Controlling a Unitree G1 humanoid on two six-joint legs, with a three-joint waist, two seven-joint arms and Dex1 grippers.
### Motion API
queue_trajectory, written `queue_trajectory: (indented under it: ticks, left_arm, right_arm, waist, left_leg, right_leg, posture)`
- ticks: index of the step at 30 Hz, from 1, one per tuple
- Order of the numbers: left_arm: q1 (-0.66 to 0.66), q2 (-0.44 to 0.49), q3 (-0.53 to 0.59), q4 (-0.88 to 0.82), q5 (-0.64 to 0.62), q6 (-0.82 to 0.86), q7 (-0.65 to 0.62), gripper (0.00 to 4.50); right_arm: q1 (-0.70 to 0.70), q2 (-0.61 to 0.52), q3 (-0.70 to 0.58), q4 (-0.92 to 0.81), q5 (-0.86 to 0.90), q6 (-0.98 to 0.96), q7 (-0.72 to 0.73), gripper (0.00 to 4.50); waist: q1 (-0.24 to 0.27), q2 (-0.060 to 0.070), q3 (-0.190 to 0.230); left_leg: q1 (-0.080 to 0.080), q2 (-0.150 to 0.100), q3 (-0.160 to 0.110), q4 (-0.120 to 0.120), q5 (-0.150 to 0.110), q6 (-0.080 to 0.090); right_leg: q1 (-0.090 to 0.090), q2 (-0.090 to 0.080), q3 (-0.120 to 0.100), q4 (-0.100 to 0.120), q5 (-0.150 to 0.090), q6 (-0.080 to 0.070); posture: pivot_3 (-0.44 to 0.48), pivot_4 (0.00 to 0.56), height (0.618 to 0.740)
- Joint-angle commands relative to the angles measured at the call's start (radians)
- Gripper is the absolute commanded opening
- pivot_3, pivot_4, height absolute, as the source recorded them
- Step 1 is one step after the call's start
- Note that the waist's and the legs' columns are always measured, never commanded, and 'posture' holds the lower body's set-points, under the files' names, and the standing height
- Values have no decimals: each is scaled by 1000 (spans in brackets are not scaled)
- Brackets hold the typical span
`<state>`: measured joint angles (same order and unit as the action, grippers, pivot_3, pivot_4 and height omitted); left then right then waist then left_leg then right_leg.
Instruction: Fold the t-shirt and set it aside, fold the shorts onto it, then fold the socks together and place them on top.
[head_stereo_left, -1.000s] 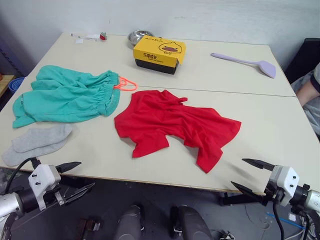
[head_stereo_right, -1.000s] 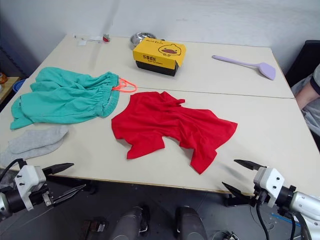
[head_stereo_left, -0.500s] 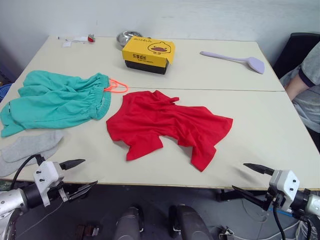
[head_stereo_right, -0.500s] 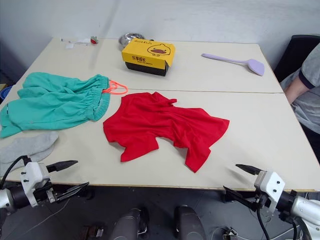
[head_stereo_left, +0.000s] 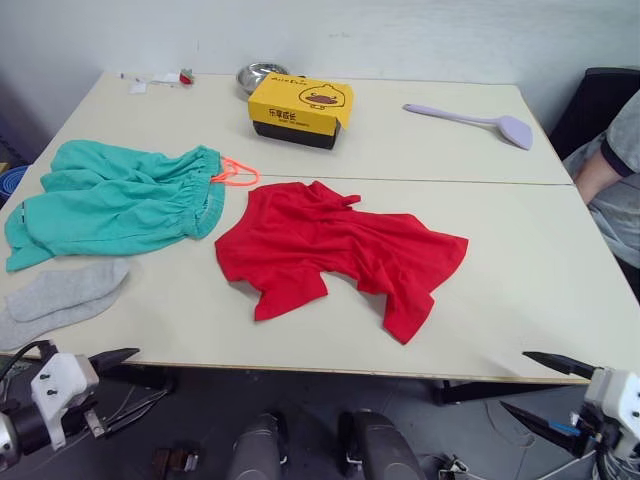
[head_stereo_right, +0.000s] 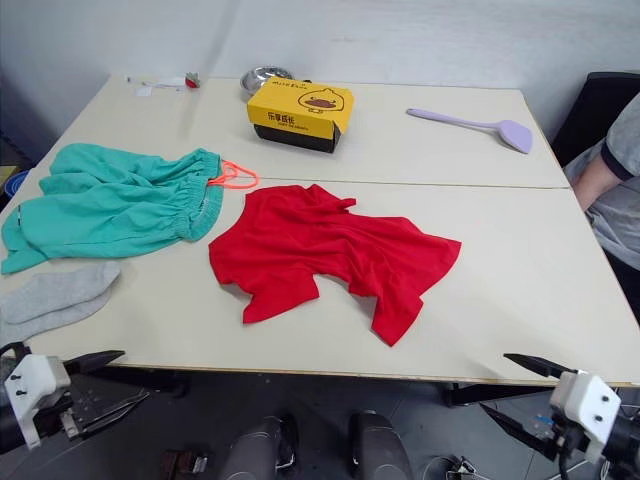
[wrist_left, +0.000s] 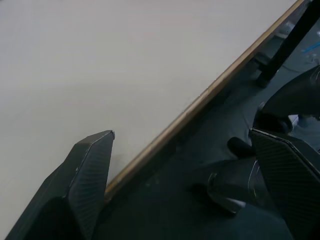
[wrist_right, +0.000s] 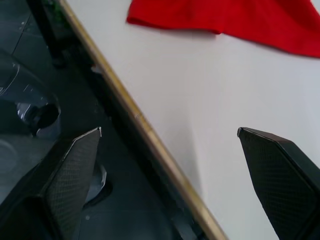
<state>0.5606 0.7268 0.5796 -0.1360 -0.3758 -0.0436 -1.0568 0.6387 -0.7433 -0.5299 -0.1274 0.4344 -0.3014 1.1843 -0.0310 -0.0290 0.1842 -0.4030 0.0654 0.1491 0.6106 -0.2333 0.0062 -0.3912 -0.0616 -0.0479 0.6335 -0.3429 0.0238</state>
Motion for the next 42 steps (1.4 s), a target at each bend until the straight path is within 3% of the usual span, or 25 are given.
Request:
queue_trajectory:
  ticks: [1,6,12,14,16,22,31,33,36,42]
  left_arm:
    - [-25,14,-7,-41,-14,25,13,4500]
    - [-179,54,-126,-166,-51,167,42,4500]
    - [-455,58,-389,-159,102,212,106,4500]
    - [-538,54,-468,-119,171,186,118,4500]
    - [-614,51,-530,-76,226,175,127,4500]
    - [-748,36,-637,41,307,101,115,4500]
    - [-852,69,-735,206,426,-45,80,4500]
    - [-867,81,-757,238,449,-67,70,4113]
    - [-884,92,-785,275,470,-65,57,3230]
    - [-921,82,-837,354,480,4,42,1270]
  right_arm:
    - [7,7,-24,-25,28,-19,13,4460]
    - [-48,-2,67,-162,21,75,-38,4460]
    - [-218,-12,253,-343,-66,411,-257,4460]
    - [-280,-5,320,-386,-102,502,-318,4460]
    - [-332,-1,380,-426,-133,607,-380,4460]
    - [-414,50,510,-501,-182,779,-511,4460]
    - [-472,61,645,-480,-328,778,-587,4460]
    - [-478,69,653,-472,-341,791,-602,4500]
    - [-478,70,660,-466,-355,812,-612,3864]
    - [-472,73,654,-467,-326,856,-604,1813]
  waist:
    - [-3,0,0]
    - [1,2,-1]
    - [1,4,-2]
    - [0,3,-2]
    - [2,4,-2]
    - [4,3,-2]
    - [4,2,-5]
    - [4,0,-10]
    - [3,2,-19]
    - [4,4,-26]
  left_leg:
    - [0,0,-1,0,0,0]
    - [-1,1,-1,-2,0,0]
    - [-2,0,-1,-2,0,-1]
    - [-1,0,0,-1,0,-2]
    - [-2,1,0,-1,0,-3]
    - [-2,1,-1,1,1,-3]
    - [2,-1,-1,3,2,-2]
    - [3,0,-1,3,2,-2]
    - [3,0,-1,3,2,-2]
    - [9,0,-1,2,2,-2]
  right_leg:
    - [0,0,0,-2,1,0]
    - [3,0,0,-7,3,0]
    - [1,0,0,-2,4,1]
    - [-1,0,0,3,11,15]
    - [-3,1,0,6,9,14]
    - [-5,1,-1,15,5,13]
    - [-1,0,-1,16,7,16]
    - [0,0,-1,16,7,16]
    - [0,0,-1,16,6,15]
    - [5,0,-1,15,6,14]
  posture:
    - [0,150,740]
    - [0,150,740]
    - [0,150,740]
    - [0,150,740]
    - [0,150,740]
    - [0,150,740]
    - [0,150,740]
    - [0,150,740]
    - [0,150,740]
    - [0,150,740]
